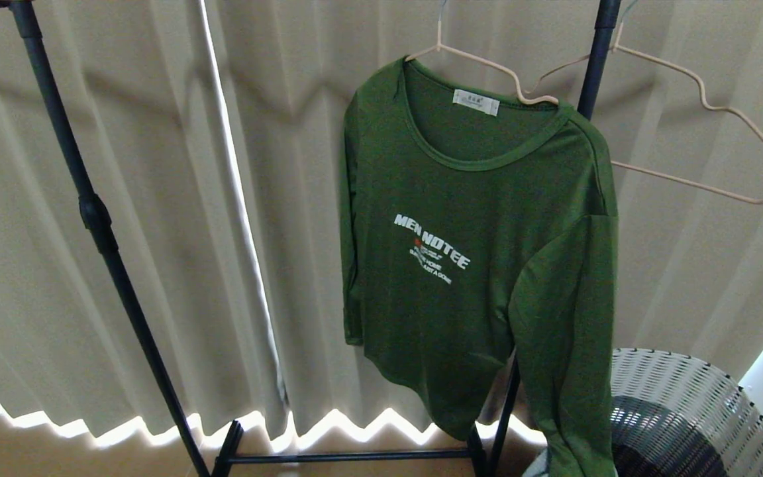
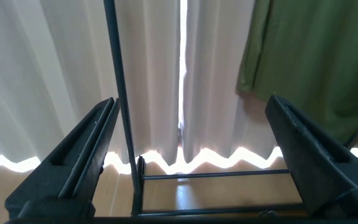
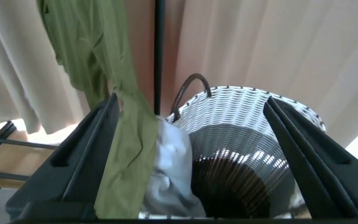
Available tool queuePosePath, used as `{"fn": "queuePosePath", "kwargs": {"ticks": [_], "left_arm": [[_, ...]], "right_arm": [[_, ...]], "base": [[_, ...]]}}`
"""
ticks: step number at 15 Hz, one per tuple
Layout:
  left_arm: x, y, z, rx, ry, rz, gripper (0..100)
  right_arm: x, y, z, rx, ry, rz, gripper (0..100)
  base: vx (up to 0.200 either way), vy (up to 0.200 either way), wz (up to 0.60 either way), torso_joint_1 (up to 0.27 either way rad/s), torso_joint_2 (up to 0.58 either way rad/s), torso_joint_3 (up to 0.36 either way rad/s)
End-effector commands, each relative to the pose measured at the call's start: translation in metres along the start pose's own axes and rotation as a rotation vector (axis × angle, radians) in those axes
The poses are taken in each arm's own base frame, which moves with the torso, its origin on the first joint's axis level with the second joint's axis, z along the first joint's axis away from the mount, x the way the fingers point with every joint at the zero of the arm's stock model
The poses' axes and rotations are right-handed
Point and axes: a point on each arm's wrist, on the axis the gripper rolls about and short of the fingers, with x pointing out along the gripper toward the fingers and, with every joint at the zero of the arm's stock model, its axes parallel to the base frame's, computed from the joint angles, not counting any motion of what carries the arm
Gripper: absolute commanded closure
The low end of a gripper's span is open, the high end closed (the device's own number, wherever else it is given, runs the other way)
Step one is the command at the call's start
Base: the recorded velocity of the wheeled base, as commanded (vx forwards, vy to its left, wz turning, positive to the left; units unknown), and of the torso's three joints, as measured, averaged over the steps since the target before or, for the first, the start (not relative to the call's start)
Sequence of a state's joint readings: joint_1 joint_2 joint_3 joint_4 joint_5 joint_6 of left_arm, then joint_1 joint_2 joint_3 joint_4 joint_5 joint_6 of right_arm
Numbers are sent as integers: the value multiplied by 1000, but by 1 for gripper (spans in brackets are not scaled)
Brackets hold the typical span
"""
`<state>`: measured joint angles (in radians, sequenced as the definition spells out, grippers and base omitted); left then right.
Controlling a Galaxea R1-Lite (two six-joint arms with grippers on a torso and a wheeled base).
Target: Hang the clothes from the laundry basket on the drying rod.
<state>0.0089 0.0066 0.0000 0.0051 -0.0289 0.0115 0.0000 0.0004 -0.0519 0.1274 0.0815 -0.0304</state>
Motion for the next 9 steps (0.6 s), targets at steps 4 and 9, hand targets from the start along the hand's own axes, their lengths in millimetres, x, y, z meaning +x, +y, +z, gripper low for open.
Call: {"fn": "queuePosePath", "kwargs": {"ticks": [4, 9], "left_arm": [[0, 0, 0, -1, 1, 0, 0], [0, 0, 0, -1, 1, 0, 0]], "right_arm": [[-4, 0, 15, -25, -21, 8, 0], [37, -5, 58, -110, 280, 30, 0]], "base": [[0, 0, 0, 0, 0, 0], [0, 0, 0, 0, 0, 0]]}}
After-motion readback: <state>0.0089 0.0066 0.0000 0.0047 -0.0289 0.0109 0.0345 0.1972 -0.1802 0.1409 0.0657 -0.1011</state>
